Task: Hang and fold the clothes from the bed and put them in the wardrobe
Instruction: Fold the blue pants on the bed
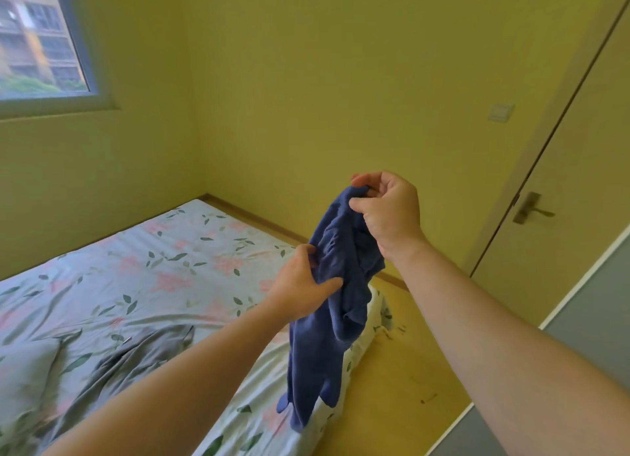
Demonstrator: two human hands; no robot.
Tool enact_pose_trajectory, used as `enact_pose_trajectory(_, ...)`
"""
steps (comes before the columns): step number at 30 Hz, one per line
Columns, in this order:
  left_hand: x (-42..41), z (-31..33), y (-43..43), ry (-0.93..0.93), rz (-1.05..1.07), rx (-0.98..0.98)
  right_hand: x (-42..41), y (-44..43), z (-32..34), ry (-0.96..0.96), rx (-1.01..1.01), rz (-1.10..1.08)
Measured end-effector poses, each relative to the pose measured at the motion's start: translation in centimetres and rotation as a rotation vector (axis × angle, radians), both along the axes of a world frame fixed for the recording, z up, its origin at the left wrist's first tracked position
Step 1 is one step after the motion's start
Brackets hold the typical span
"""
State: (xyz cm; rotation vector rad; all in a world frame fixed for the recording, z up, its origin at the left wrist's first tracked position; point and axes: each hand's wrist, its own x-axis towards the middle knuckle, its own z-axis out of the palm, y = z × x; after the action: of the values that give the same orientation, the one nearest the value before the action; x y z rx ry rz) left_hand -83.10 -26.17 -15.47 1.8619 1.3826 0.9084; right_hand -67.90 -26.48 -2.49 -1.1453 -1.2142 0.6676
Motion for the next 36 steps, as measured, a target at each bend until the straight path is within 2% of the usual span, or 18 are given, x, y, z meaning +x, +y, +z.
enact_pose_trajectory(4,2.3,1.1,-0.3,-0.074,-0.021,-0.06,-0.3,-0.1,0.9,-0.096,0.111,0.046)
enact_pose_trajectory(8,5.0,2.6,0.1,-0.315,-0.042,-0.094,-0.8,-0.2,1.6,-0.149,0.155,0.114)
enact_pose_trajectory(10,5.3,3.3,0.6,-0.365,-0.015,-0.095,-0.6,-0.5,1.6,-0.245,0.19,0.121)
enact_pose_trajectory(12,4.6,4.2,1.1,-0.352,0.004,-0.112,0.5,-0.5,1.6,-0.449,0.259,0.038)
enact_pose_trajectory(14,3.1,5.0,1.8,-0.328,-0.016,-0.139,2.5,-0.3,1.5,-0.817,0.307,-0.099)
enact_pose_trajectory(16,1.4,6.3,2.4,-0.331,-0.086,-0.165,4.8,0.1,0.7,-1.221,0.253,-0.282)
enact_pose_trajectory(18,0.1,8.1,3.2,-0.31,-0.164,-0.185,6.7,0.5,-0.5,-1.4,0.143,-0.439)
enact_pose_trajectory(22,-1.0,11.8,4.4,-0.267,-0.267,-0.2,8.4,1.3,-2.2,-1.381,-0.037,-0.516)
enact_pose_trajectory(28,-1.8,15.2,5.2,-0.273,-0.383,-0.248,10.1,1.0,-1.6,-1.451,-0.061,-0.405)
enact_pose_trajectory(30,-2.1,16.0,5.4,-0.184,-0.359,-0.23,10.6,0.7,-1.4,-1.515,-0.078,-0.389)
enact_pose_trajectory(31,-2.3,16.2,5.7,-0.056,-0.326,-0.148,10.7,0.5,-1.5,-1.566,-0.086,-0.39)
enact_pose_trajectory(34,-3.0,17.3,6.6,0.479,-0.267,0.141,10.4,0.3,-1.7,-1.727,-0.104,-0.401)
enact_pose_trajectory(36,-3.4,18.1,6.9,0.717,-0.283,0.219,10.0,0.2,-1.6,-1.742,-0.146,-0.389)
